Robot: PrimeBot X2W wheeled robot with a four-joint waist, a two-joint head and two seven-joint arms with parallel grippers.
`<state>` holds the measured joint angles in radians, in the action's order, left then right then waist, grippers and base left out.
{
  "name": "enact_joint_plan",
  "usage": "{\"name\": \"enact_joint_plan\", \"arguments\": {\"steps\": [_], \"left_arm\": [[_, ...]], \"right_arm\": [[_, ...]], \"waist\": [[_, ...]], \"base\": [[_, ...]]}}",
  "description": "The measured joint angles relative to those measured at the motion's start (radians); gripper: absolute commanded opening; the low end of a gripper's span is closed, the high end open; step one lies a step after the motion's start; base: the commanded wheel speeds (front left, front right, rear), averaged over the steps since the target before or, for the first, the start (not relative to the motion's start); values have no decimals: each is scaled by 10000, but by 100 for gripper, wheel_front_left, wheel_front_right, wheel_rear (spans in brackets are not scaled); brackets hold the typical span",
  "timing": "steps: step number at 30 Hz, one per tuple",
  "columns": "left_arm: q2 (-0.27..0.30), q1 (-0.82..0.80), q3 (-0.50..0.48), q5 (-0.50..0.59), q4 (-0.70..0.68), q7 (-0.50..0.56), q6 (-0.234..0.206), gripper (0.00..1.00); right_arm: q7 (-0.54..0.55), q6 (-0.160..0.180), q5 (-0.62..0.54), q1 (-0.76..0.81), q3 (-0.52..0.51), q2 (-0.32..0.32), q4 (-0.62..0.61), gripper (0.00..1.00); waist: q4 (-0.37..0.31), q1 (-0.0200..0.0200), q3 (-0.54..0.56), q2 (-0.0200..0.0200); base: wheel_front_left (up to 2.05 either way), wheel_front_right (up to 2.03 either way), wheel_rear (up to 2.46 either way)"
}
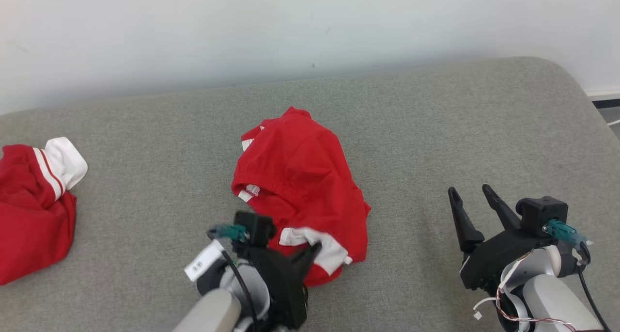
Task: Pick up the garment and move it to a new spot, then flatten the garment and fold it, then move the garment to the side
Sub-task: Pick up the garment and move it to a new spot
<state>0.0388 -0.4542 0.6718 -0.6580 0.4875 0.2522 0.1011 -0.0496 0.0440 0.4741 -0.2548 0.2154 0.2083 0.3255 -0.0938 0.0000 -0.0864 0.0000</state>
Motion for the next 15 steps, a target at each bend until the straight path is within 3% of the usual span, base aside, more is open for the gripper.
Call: {"name": "enact_joint_plan", "arguments": {"steps": [4,5,6,15], "left_arm": [[38,35,702,-516,-15,-268,-259,0],[36,5,819,-577,-29,-347,-339,35],[35,-28,874,-577,-56,-433,-412,100],[38,-581,828,-646,-443,-1197,-757,100]], "right_arm": [[2,-2,0,-21,86,-44,-15,100],[2,-4,0,-21,86,-38,-15,100],[0,-4,0,-23,82,-33,-13,100],[-38,-59,12,-26,61,-36,150,100]], "waist": [[-22,0,-71,0],[-28,0,-86,0],[-31,0,-99,0],[72,0,-81,0]], "base": [[0,0,0],[0,0,0],[0,0,0],[0,0,0]]}}
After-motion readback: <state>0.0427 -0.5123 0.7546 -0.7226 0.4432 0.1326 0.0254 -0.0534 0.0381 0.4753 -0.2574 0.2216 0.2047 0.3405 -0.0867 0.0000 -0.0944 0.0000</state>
